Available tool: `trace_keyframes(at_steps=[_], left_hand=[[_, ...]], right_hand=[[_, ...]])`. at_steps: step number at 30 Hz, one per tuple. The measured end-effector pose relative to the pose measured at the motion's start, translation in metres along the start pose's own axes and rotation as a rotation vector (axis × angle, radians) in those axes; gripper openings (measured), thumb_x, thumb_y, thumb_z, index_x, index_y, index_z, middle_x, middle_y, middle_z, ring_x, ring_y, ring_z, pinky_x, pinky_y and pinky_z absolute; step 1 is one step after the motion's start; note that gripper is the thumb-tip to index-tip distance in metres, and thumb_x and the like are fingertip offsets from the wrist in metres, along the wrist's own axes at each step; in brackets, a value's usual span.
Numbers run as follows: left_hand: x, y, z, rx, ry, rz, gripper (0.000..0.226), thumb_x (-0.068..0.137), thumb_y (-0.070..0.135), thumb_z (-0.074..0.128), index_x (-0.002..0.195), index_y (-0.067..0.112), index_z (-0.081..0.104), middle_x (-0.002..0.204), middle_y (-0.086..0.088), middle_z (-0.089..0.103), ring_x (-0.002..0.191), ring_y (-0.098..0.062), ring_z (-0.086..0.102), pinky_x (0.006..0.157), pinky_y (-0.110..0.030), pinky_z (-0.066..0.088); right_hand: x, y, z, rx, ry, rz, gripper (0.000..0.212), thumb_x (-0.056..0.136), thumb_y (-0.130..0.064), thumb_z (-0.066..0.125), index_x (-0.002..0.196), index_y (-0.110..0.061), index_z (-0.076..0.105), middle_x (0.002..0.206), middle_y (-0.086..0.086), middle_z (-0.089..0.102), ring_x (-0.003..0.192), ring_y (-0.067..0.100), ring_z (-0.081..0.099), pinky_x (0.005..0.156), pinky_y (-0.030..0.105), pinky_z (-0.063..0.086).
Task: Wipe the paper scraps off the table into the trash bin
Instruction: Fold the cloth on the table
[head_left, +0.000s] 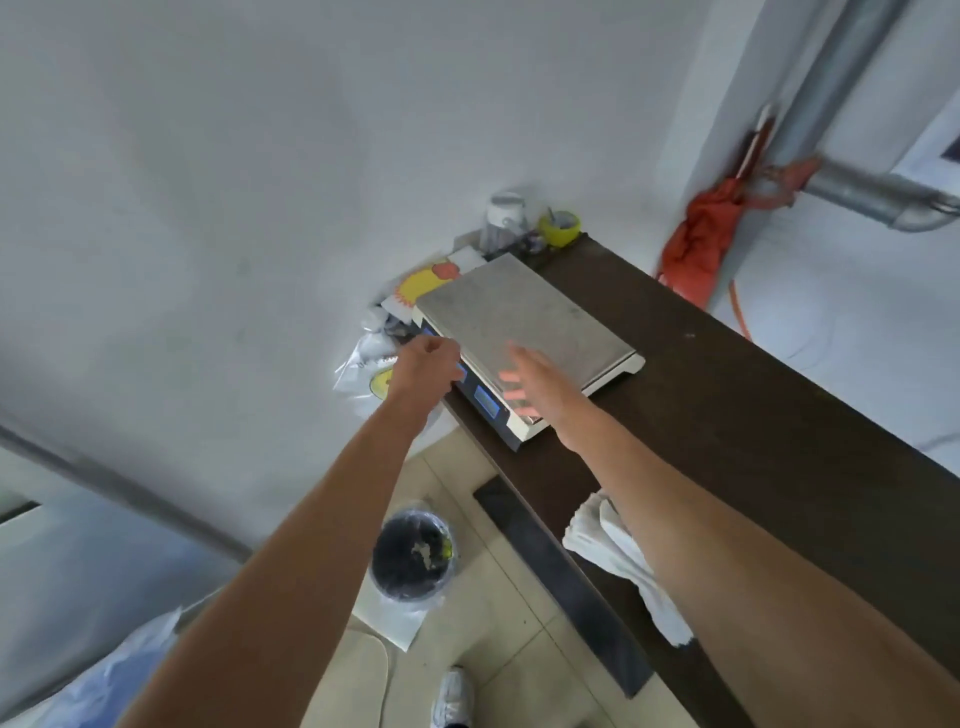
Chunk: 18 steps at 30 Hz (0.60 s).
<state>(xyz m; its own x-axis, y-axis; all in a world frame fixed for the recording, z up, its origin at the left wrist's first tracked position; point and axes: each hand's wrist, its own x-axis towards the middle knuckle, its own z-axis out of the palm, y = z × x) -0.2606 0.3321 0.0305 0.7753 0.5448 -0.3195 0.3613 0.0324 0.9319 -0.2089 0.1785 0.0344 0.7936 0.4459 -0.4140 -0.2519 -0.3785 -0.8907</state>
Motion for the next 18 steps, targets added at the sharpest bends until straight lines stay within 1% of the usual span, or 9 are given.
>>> trace_keyframes(at_steps=[3,6,8,9,11,12,15,16,18], left_hand=[[-0.016,0.001,0.04,0.021,-0.067,-0.006,0.01,0.097,0.022,0.054,0.093,0.017,0.062,0.101,-0.004,0.072,0.085,-0.023,0.074,0.077,-0.035,0.053],[-0.036,-0.008,0.08,0.112,-0.146,0.004,0.014,0.096,0.025,0.053,0.098,0.016,0.063,0.106,-0.006,0.073,0.093,-0.025,0.076,0.077,-0.037,0.055],[-0.049,-0.019,0.105,0.158,-0.195,-0.008,0.022,0.093,0.026,0.052,0.105,0.012,0.064,0.105,-0.006,0.074,0.094,-0.024,0.075,0.082,-0.039,0.057],[-0.056,-0.025,0.116,0.179,-0.222,-0.012,0.024,0.094,0.026,0.052,0.108,0.012,0.064,0.104,-0.004,0.073,0.094,-0.023,0.074,0.085,-0.039,0.057],[-0.068,-0.038,0.136,0.225,-0.269,-0.021,0.022,0.098,0.028,0.051,0.111,0.016,0.063,0.105,0.0,0.074,0.093,-0.019,0.074,0.09,-0.039,0.057],[-0.074,-0.044,0.146,0.243,-0.284,-0.023,0.021,0.098,0.029,0.05,0.109,0.017,0.064,0.104,0.0,0.075,0.091,-0.018,0.075,0.09,-0.041,0.058],[-0.089,-0.063,0.165,0.311,-0.32,-0.017,0.018,0.096,0.029,0.05,0.098,0.021,0.066,0.098,-0.002,0.076,0.088,-0.019,0.075,0.089,-0.045,0.059],[-0.093,-0.069,0.169,0.342,-0.327,-0.024,0.018,0.092,0.031,0.05,0.095,0.024,0.066,0.096,-0.002,0.077,0.089,-0.021,0.075,0.089,-0.047,0.06],[-0.099,-0.081,0.175,0.402,-0.339,-0.028,0.019,0.084,0.036,0.052,0.091,0.029,0.068,0.095,-0.001,0.076,0.092,-0.025,0.074,0.089,-0.049,0.059]], right_hand=[[-0.024,0.014,-0.031,-0.024,0.054,-0.012,0.045,0.103,-0.046,0.037,0.132,-0.013,0.051,0.136,0.02,0.056,0.122,0.036,0.057,0.105,0.052,0.044],[-0.043,0.038,-0.056,-0.037,0.1,0.003,0.047,0.1,-0.051,0.038,0.131,-0.019,0.053,0.132,0.017,0.059,0.116,0.031,0.06,0.101,0.05,0.048],[-0.056,0.056,-0.07,-0.052,0.13,0.027,0.046,0.095,-0.058,0.042,0.124,-0.024,0.054,0.127,0.017,0.062,0.114,0.031,0.062,0.098,0.05,0.05],[-0.063,0.066,-0.077,-0.059,0.138,0.045,0.053,0.091,-0.062,0.045,0.123,-0.022,0.054,0.126,0.015,0.063,0.113,0.03,0.062,0.097,0.049,0.05],[-0.075,0.085,-0.089,-0.061,0.173,0.087,0.08,0.077,-0.072,0.049,0.136,-0.017,0.05,0.133,0.008,0.06,0.117,0.025,0.06,0.102,0.047,0.048],[-0.081,0.094,-0.095,-0.066,0.178,0.096,0.087,0.074,-0.073,0.051,0.142,-0.018,0.046,0.138,0.005,0.057,0.122,0.023,0.056,0.105,0.044,0.044],[-0.096,0.123,-0.111,-0.133,0.167,0.109,0.085,0.079,-0.066,0.057,0.148,-0.021,0.037,0.141,0.001,0.053,0.128,0.021,0.05,0.102,0.036,0.039],[-0.102,0.133,-0.116,-0.191,0.166,0.107,0.085,0.08,-0.066,0.057,0.149,-0.022,0.035,0.141,0.0,0.053,0.129,0.022,0.049,0.101,0.037,0.039],[-0.109,0.155,-0.128,-0.45,0.16,0.06,0.08,0.083,-0.065,0.055,0.148,-0.022,0.035,0.141,0.001,0.053,0.127,0.024,0.051,0.1,0.04,0.041]])
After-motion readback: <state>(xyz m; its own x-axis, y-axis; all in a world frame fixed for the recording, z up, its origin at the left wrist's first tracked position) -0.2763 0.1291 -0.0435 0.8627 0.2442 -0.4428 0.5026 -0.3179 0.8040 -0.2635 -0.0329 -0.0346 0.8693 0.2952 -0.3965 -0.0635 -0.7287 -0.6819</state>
